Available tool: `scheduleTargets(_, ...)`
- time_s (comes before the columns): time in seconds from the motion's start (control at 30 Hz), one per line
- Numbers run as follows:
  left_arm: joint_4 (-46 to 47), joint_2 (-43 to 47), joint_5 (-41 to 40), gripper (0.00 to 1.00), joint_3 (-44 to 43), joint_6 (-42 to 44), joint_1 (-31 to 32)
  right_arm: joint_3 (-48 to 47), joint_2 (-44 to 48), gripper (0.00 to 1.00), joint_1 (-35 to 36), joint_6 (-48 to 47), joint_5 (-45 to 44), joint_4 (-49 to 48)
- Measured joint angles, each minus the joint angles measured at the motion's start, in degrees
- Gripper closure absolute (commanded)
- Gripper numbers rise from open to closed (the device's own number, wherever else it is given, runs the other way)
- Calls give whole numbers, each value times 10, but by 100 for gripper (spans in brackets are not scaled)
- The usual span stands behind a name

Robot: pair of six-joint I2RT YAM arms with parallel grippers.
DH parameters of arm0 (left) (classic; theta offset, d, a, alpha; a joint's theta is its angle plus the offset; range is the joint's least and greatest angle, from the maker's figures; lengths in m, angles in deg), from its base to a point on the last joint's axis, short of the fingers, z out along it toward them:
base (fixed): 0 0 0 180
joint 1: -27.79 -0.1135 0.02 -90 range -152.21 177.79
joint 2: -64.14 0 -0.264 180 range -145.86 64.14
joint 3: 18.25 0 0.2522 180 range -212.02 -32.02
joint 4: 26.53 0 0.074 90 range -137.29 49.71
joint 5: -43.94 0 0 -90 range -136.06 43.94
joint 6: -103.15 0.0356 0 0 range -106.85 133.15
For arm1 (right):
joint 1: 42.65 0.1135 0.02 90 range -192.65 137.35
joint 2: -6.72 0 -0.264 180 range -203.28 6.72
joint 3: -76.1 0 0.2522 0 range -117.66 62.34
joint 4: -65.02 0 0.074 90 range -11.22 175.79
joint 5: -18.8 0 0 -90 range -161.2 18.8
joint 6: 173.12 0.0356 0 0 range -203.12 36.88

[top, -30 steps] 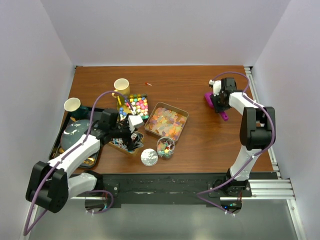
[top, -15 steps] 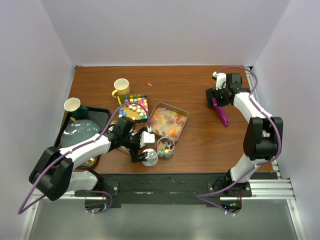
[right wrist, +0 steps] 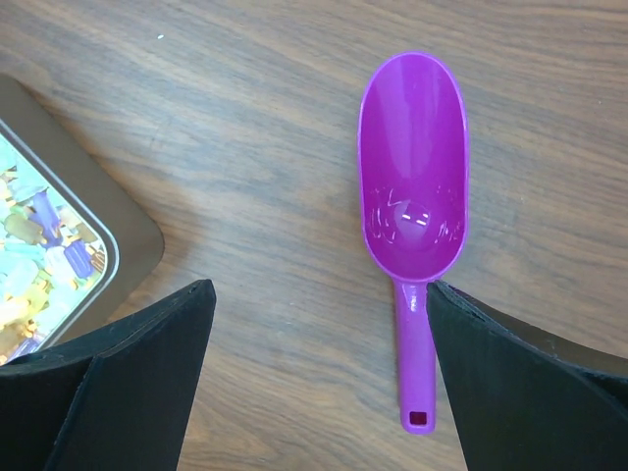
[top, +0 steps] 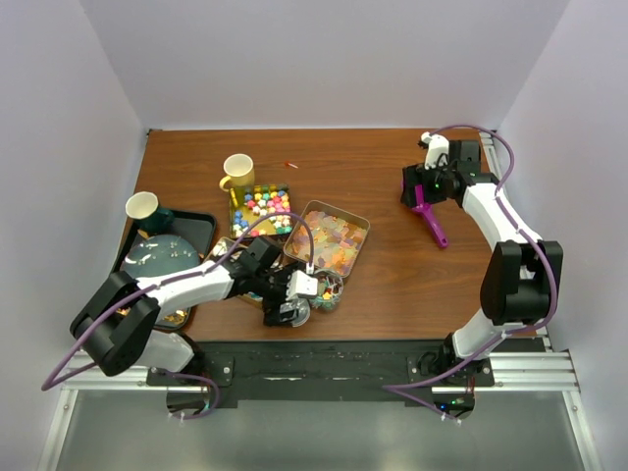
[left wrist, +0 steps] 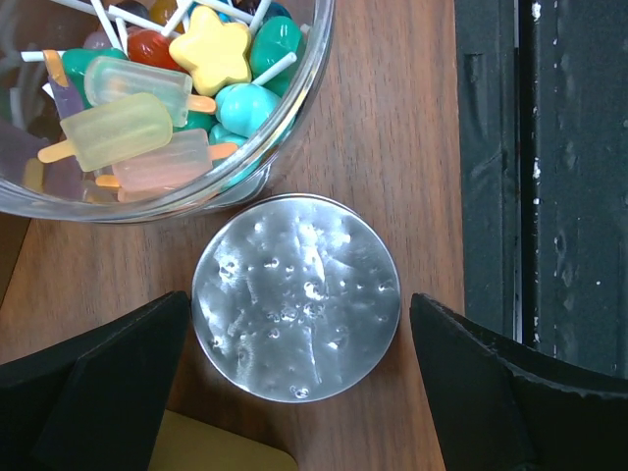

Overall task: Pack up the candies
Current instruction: Pick up the bottle lid at the center of the board.

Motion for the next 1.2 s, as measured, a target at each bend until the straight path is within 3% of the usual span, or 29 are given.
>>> scheduleTargets(0.53,37,-1,-48,0,23,-4,36,3,-2,8,0,-8,24,-1)
scheduleTargets(0.73,47,1,-57,12,27,-7,38,-1,-18,8,0,-8,24,1)
scheduleTargets(0.93,-2,26,-58,26,7,3,11,-24,-42,9,0,-7,25,7)
scheduleTargets(1.2,-92,60,-45,24,-81,16,-33,-63,-49,9,0,-2,41,7)
